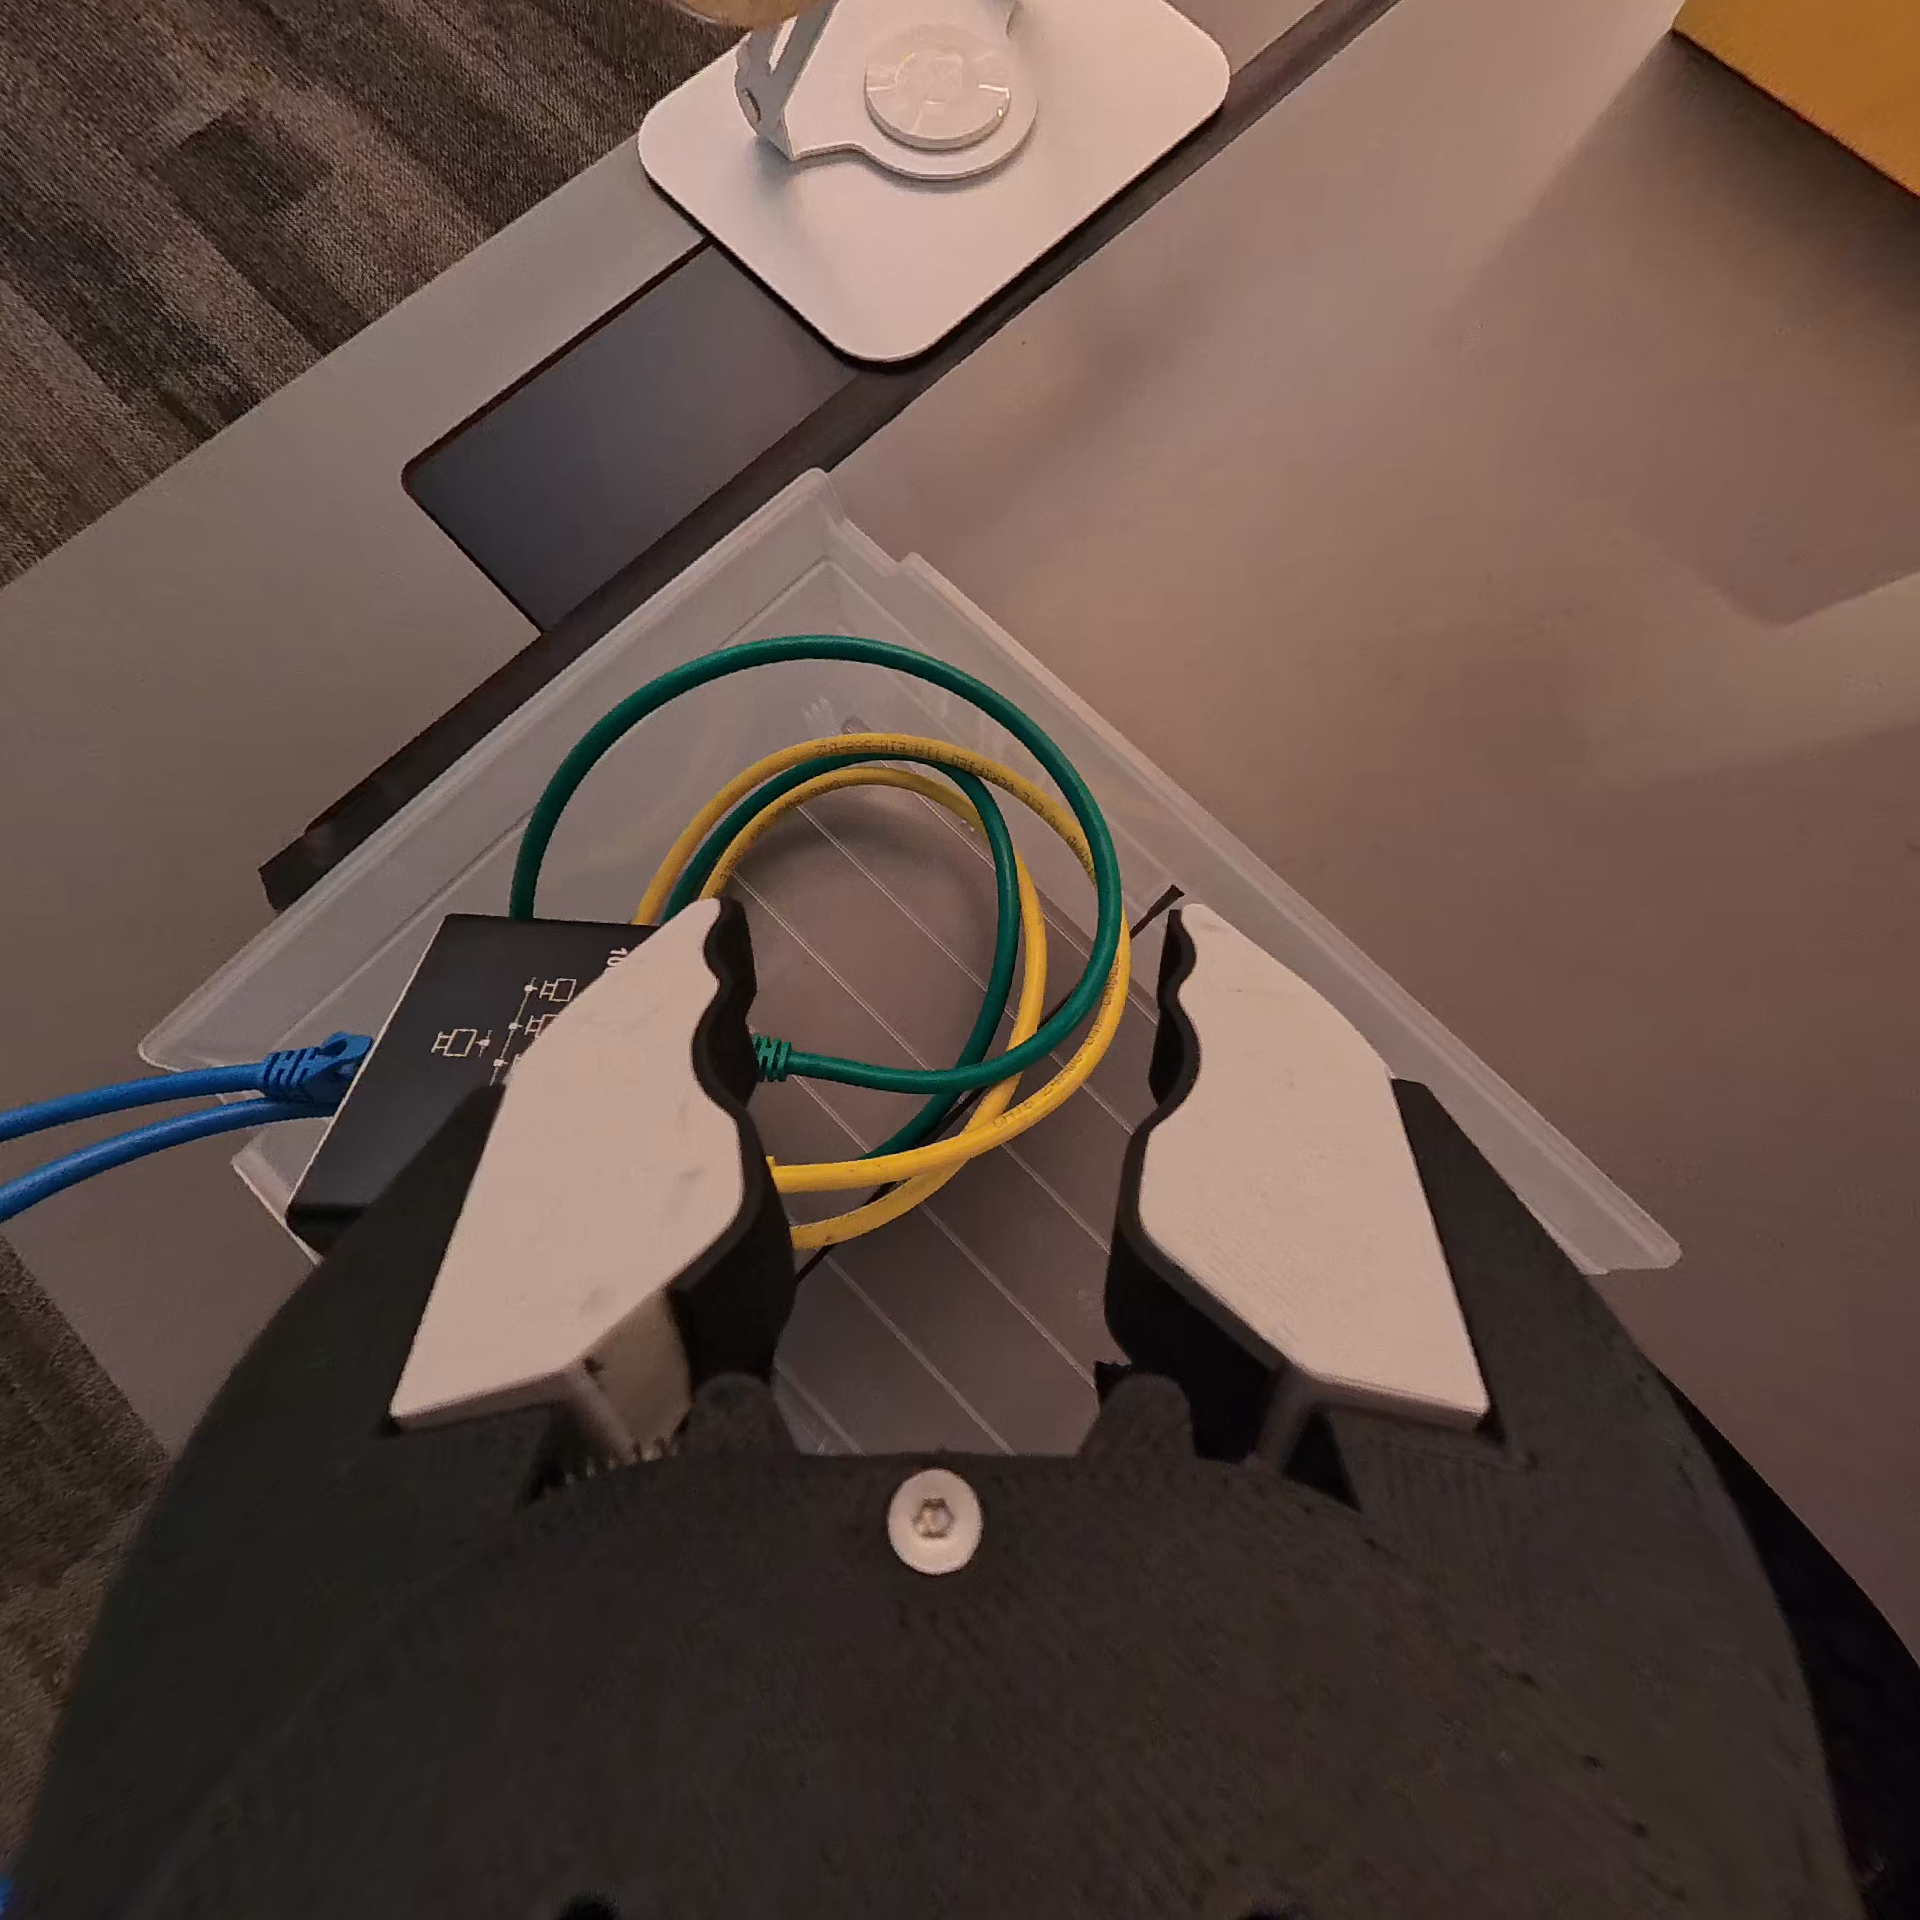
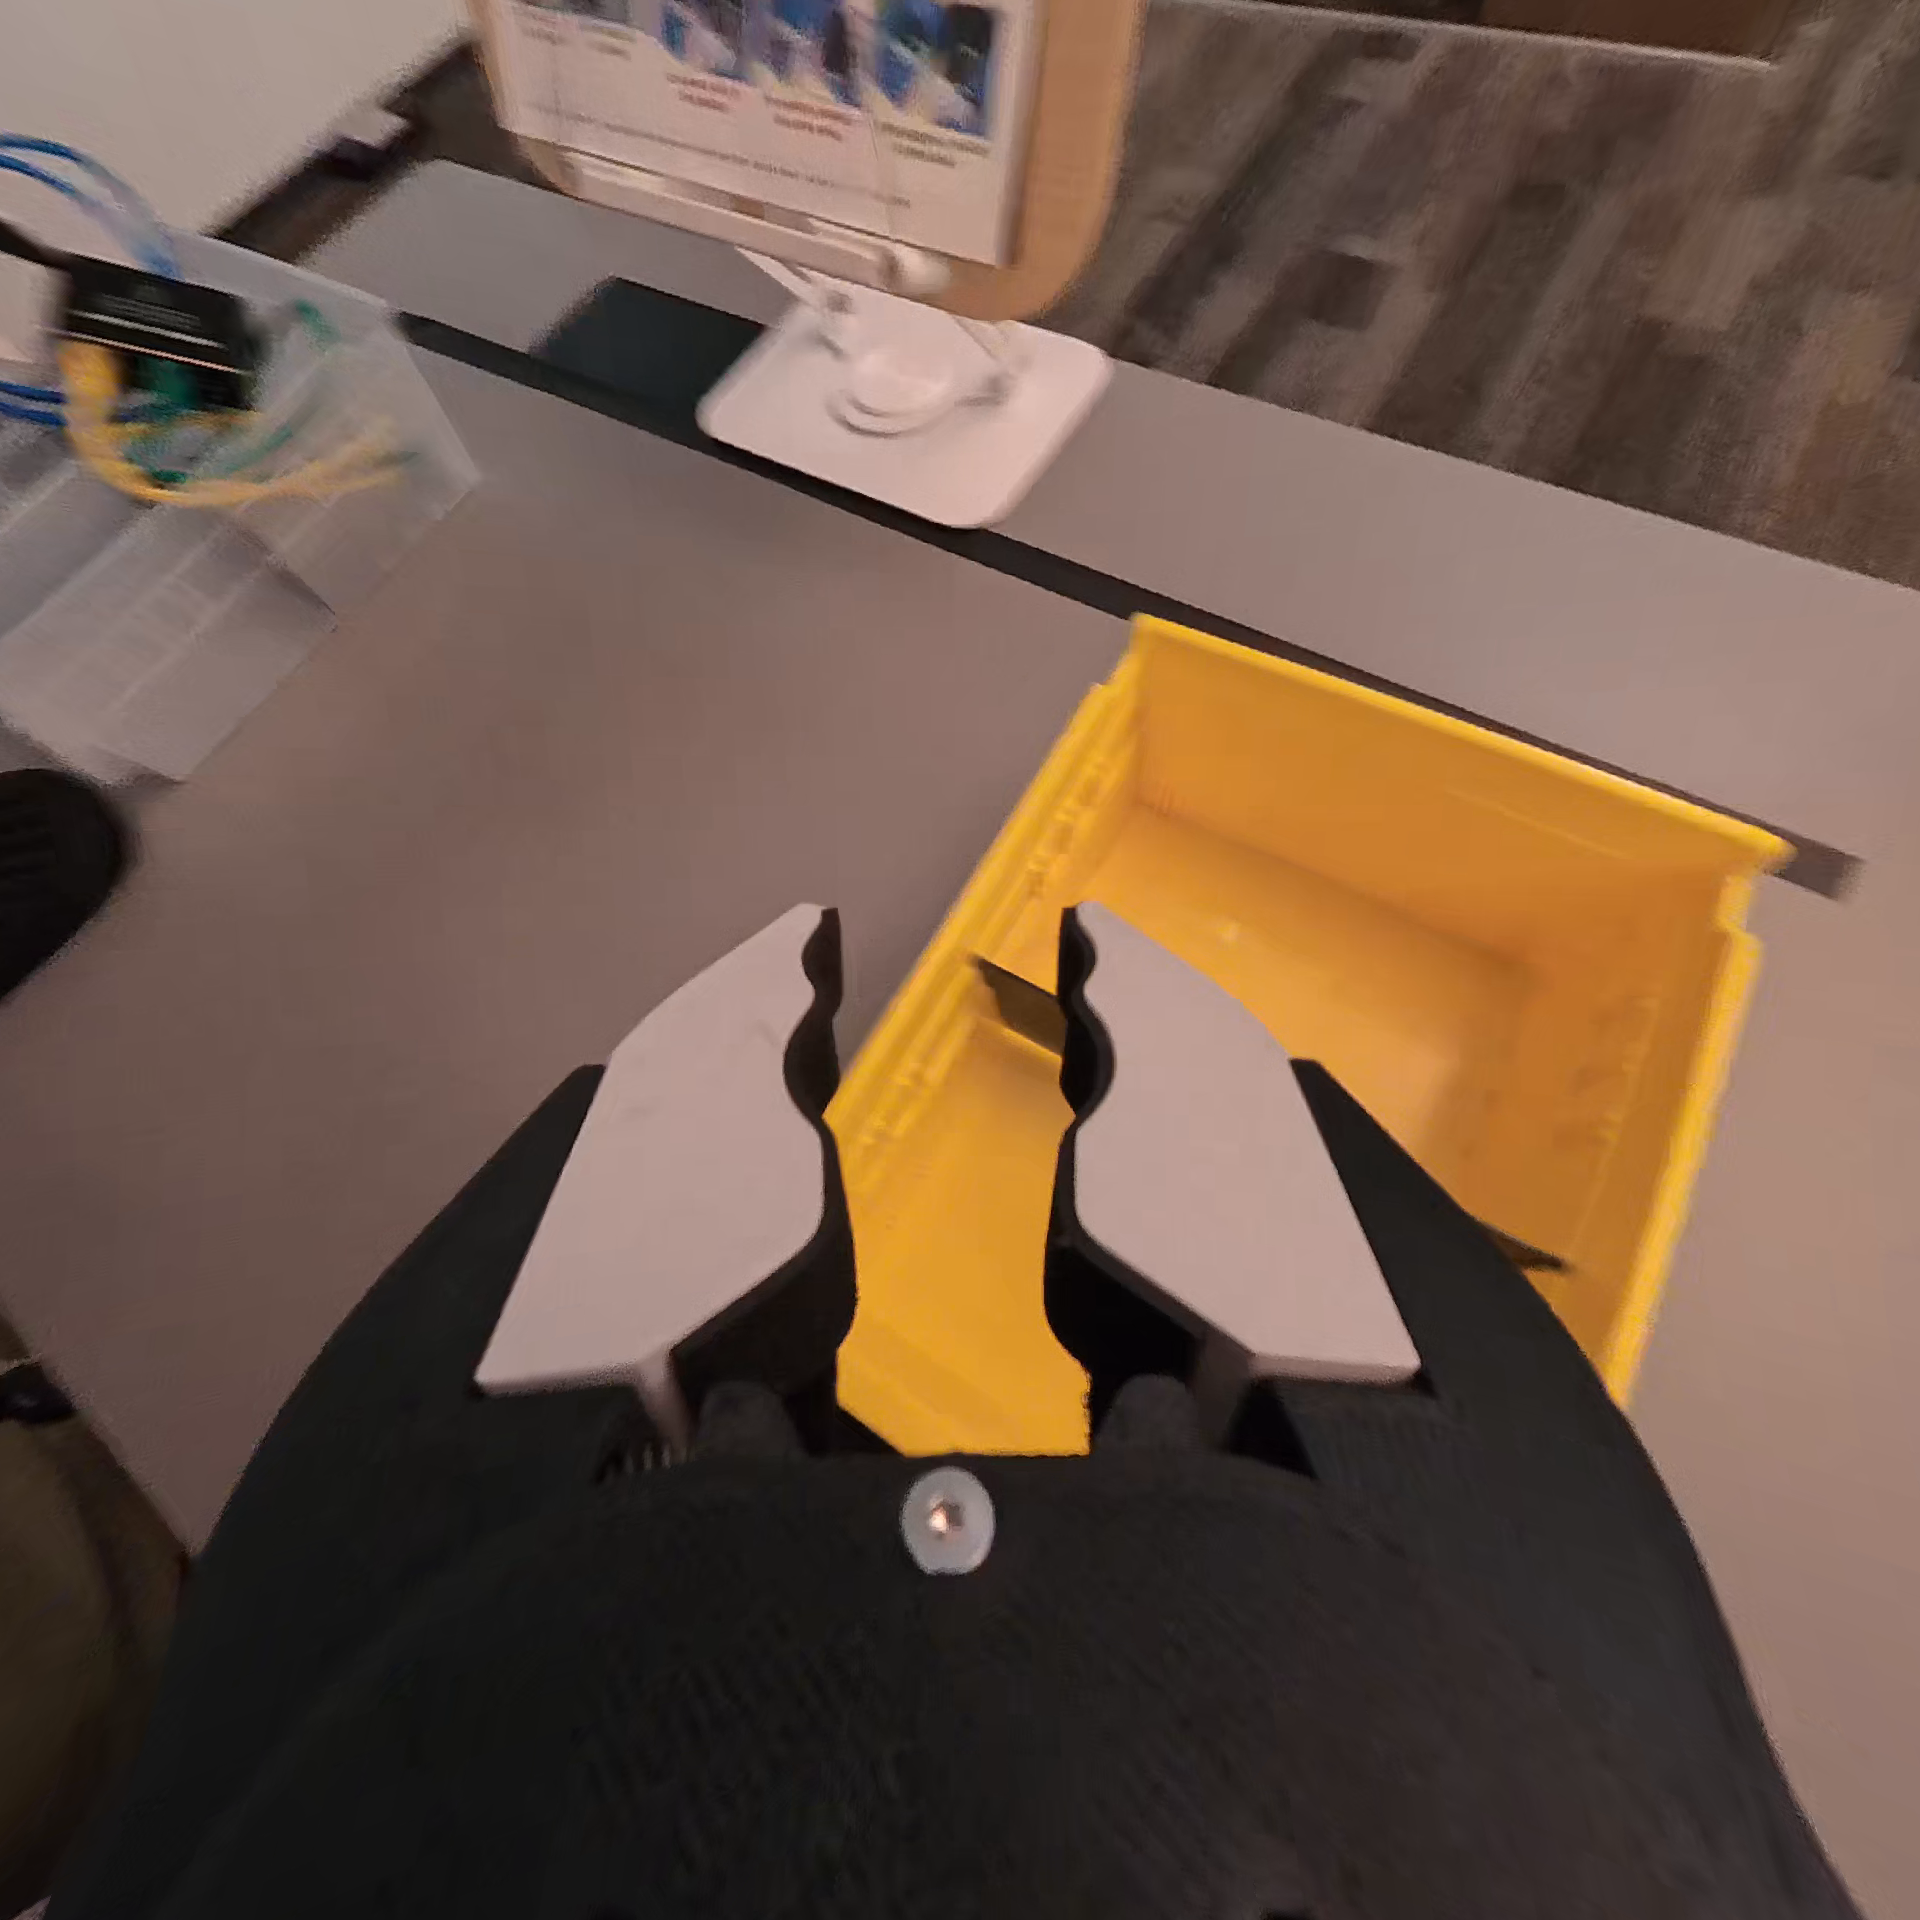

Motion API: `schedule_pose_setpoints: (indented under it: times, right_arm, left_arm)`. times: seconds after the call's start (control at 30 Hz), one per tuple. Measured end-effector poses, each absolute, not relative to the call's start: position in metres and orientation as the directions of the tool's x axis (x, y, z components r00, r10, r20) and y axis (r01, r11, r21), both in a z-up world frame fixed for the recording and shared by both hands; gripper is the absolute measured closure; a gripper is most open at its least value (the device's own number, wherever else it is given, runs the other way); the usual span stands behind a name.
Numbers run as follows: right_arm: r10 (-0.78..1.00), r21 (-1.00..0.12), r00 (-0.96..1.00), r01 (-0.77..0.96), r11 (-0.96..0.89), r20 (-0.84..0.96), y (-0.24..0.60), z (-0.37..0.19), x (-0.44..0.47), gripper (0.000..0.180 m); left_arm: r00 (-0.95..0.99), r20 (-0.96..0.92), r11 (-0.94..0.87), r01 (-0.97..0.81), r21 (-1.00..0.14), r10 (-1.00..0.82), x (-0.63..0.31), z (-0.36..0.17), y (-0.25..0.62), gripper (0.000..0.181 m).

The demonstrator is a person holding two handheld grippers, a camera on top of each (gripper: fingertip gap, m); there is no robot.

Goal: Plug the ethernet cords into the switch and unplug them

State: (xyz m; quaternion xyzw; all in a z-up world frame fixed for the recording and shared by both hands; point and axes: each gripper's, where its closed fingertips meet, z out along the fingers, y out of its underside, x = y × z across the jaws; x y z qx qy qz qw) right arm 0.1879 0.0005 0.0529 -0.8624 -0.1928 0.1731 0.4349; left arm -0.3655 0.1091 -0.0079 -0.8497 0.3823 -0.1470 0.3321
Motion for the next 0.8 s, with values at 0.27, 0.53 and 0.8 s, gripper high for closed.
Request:
schedule_pose_setpoints:
  times: [0.27, 0.53, 0.8]
  right_arm:
    - [0.919, -0.951, 0.356, 0.183, -0.248, -0.171, -0.077, 0.103, 0.117, 0.135]
    - [0.664, -0.788, 0.747, 0.386, -0.479, -0.037, -0.037, 0.037, 0.178, 0.136]
    - [0.703, -0.663, 0.701, 0.583, -0.469, 0.120, -0.054, 0.004, 0.194, 0.136]
  left_arm:
    - [0.666, 0.005, -0.494, -0.548, -0.675, -0.746, -0.369, -0.012, 0.107, 0.105]
    - [0.669, 0.009, -0.499, -0.544, -0.674, -0.743, -0.371, -0.012, 0.106, 0.105]
    - [0.671, 0.010, -0.499, -0.542, -0.676, -0.741, -0.370, -0.011, 0.105, 0.105]
